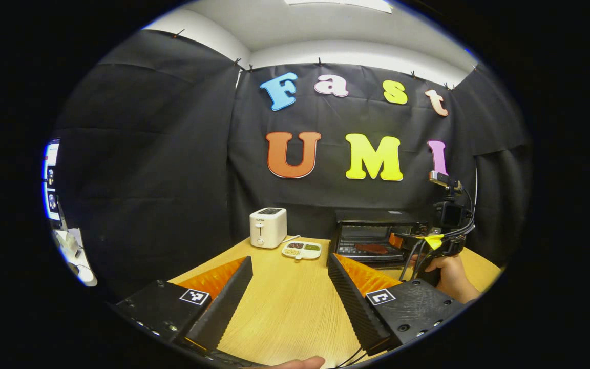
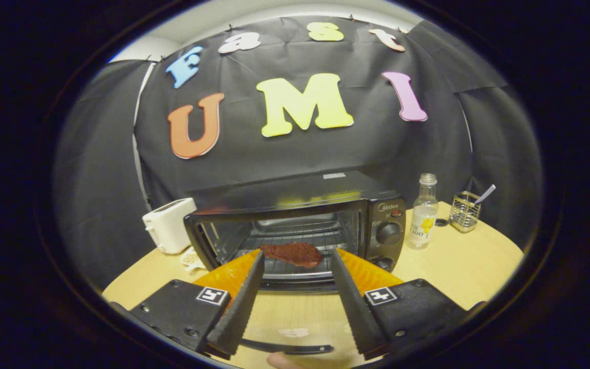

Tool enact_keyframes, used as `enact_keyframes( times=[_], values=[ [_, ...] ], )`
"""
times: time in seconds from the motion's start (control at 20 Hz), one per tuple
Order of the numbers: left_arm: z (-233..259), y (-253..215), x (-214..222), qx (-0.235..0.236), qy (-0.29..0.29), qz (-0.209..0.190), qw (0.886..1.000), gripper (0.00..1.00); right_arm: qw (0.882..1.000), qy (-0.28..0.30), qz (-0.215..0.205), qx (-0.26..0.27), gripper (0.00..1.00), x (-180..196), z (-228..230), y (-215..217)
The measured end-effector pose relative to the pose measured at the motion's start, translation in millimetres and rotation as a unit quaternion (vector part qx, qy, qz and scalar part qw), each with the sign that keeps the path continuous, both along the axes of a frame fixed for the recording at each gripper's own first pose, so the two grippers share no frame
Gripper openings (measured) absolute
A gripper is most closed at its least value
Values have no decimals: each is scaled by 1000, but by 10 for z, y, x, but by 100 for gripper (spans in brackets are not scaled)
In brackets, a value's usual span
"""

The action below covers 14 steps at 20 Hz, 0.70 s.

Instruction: Open the electric oven with the left hand, put the food in, and close the electric oven.

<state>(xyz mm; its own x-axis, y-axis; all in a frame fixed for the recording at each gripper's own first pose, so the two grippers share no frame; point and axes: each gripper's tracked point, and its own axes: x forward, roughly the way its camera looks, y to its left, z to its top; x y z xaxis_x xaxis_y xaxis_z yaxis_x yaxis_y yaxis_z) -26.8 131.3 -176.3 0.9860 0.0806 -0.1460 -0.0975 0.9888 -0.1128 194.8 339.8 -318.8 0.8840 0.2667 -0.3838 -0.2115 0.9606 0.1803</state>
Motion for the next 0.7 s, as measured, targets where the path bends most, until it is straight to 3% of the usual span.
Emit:
enact_keyframes(
  times=[0.05,0.15,0.45,0.6,0.7],
  values=[
    [-12,-32,-3,0,2,-3,1000,95,1000,-3,6,-1,93,-103,29,-50],
    [-44,-47,-8,3,4,-3,1000,95,1000,-12,9,-2,98,-257,127,-176],
    [-317,-292,147,12,25,-18,999,95,998,-58,12,-27,98,-650,536,-690],
    [-476,-580,312,-3,35,-46,998,95,994,-98,-23,-42,98,-754,860,-1148],
    [-603,-806,471,-9,41,-70,997,95,993,-110,-39,-26,99,-831,1074,-1370]
  ],
)
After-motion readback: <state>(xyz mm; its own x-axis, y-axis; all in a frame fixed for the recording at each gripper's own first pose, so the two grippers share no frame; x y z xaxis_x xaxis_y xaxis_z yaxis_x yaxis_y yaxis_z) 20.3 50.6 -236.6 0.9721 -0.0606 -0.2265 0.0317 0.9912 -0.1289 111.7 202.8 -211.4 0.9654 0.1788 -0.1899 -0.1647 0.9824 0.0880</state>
